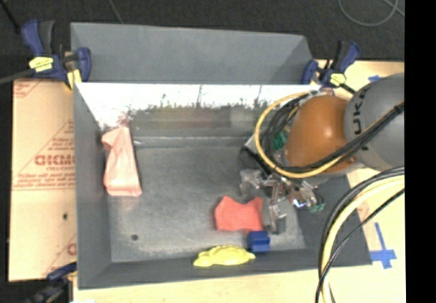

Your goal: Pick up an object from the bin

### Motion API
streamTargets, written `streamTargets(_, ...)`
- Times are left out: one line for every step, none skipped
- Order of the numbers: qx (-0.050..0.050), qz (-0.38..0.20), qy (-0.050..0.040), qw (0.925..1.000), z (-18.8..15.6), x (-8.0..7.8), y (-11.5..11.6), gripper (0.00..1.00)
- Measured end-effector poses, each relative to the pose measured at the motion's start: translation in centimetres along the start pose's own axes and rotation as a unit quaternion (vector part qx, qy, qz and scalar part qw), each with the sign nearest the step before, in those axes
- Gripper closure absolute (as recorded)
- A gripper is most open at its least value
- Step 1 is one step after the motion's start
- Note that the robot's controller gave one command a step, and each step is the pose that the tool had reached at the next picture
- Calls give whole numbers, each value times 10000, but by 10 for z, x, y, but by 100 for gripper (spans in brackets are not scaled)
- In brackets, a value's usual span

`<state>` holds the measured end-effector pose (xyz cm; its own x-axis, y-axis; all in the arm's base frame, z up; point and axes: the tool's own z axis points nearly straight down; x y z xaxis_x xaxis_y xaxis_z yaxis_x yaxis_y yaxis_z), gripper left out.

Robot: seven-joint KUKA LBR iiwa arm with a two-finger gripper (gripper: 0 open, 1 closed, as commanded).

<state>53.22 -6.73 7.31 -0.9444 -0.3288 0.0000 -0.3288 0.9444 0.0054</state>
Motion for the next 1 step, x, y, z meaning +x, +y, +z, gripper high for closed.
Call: streamTargets(5, 291, 10, 9996, 0, 4, -3, 0)
